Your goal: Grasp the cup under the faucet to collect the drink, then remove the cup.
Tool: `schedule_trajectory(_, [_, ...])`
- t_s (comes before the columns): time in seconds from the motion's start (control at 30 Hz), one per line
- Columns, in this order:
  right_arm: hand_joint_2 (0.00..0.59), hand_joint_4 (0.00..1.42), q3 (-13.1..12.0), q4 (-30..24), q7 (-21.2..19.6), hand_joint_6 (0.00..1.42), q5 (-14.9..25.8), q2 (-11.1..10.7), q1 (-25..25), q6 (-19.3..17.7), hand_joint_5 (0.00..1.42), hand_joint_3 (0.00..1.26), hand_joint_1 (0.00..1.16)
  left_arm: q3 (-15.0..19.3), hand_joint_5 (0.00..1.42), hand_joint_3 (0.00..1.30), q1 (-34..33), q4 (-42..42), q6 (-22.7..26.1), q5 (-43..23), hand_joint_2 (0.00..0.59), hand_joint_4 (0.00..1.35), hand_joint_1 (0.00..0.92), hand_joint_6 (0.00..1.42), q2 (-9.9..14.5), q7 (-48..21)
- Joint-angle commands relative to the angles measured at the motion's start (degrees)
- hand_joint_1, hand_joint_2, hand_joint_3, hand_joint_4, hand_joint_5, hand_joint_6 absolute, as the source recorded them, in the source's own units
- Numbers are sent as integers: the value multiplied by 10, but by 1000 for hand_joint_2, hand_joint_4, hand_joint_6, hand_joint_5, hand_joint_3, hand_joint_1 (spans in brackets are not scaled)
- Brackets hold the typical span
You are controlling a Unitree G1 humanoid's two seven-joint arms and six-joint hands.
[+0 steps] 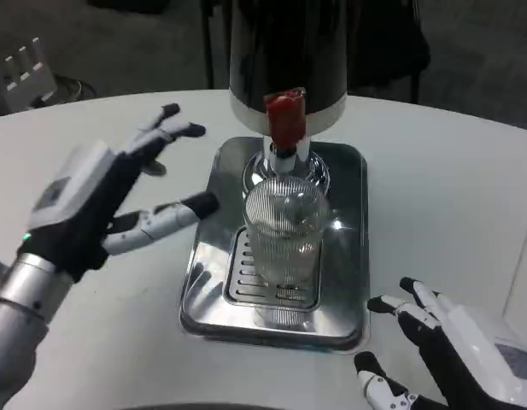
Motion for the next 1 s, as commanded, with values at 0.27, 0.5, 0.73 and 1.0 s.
schedule_trajectory(0.27, [493,0,-1,16,-8,71,0,21,-23,10,15,187,273,112,329,273,66,-135,89,-304,89,238,0,402,14,-221])
schedule_trajectory(0.5, [487,0,1,18,-7,79,-1,19,-28,12,15,177,287,136,302,222,40,-161,236,-432,100,186,0,359,27,-375])
schedule_trajectory(0.73, [486,0,3,18,-11,80,-1,19,-25,12,15,175,291,130,246,184,-19,-168,342,-454,108,135,0,292,44,-471])
schedule_trajectory(1.0, [486,0,2,17,-17,80,4,19,-17,13,15,175,295,104,243,178,-71,-162,350,-404,107,123,0,277,28,-478])
